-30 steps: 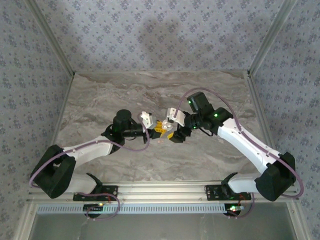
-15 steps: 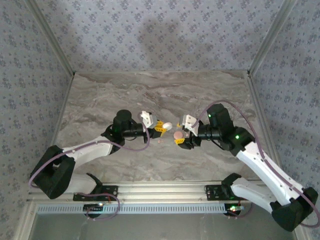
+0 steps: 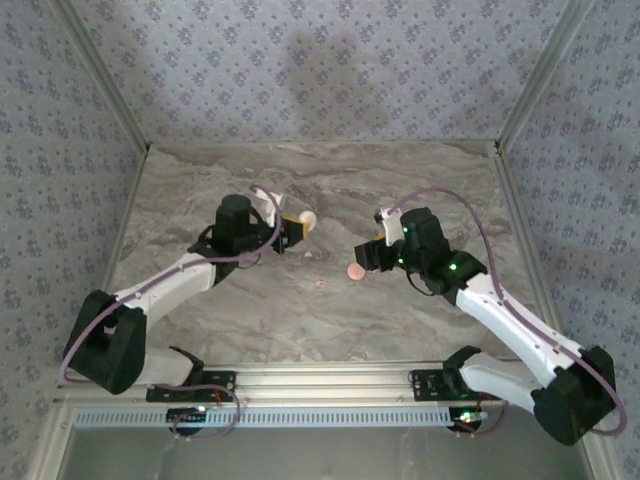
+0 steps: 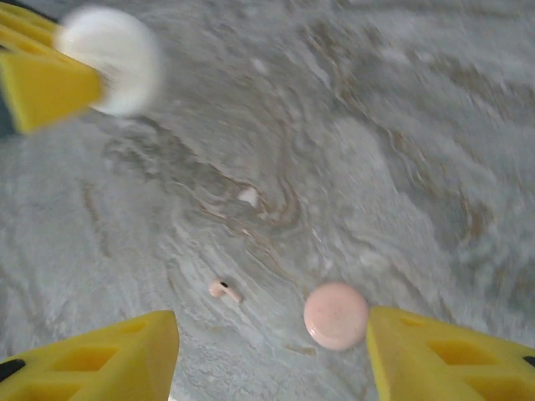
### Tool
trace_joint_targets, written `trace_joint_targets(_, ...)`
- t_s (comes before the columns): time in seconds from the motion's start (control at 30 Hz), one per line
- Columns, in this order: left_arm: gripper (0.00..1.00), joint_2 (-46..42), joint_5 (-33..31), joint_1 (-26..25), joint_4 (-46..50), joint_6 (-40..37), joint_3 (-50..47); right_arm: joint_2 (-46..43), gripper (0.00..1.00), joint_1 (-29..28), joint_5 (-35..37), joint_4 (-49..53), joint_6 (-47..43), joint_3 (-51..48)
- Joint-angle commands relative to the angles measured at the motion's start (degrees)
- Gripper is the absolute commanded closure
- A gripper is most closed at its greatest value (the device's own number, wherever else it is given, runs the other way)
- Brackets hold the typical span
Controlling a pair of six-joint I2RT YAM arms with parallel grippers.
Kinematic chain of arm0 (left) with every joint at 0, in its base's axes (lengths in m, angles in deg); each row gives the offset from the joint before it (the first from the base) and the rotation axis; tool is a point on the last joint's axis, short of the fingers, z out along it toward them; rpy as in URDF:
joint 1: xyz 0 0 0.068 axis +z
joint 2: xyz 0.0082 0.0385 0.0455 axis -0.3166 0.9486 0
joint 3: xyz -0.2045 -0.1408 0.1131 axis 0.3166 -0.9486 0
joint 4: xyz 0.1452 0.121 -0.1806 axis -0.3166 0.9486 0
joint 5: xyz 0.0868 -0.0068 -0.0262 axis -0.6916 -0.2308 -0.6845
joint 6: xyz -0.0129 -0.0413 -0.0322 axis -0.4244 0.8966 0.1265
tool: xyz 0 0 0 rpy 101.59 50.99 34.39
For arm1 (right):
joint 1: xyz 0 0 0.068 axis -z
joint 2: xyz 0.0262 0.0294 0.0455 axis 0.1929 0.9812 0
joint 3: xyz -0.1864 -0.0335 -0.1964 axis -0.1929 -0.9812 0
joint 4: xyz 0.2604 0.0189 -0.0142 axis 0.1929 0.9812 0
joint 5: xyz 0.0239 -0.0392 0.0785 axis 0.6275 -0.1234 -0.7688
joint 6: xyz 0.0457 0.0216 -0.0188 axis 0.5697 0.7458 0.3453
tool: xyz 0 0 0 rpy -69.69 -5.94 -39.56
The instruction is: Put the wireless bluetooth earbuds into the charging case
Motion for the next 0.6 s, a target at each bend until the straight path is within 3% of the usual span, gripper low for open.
trace_joint_targets(0.0, 0.93, 2.1, 0.8, 4.6, 16.4, 6.8, 7.1, 2.9, 0.38, 0.2, 4.7, 2.4, 12.2, 2.9)
trace_joint_targets(0.1, 0.92, 5.7, 1.5, 8.2, 28.6, 4.8, 13.4, 5.3, 0.38, 0.2, 4.4, 0.9, 14.3, 3.0)
trace_joint_targets(0.37, 0.91, 19.3, 6.4, 15.3, 48.2, 3.8, 27.6, 12.9, 0.37, -0.4, 0.3, -0.2, 17.0, 6.9)
trace_joint_targets(0.57, 0.92, 27.3, 7.6, 16.3, 54.3, 1.9, 32.7, 16.4, 0.37, -1.3, -0.9, -1.0, 17.0, 9.1)
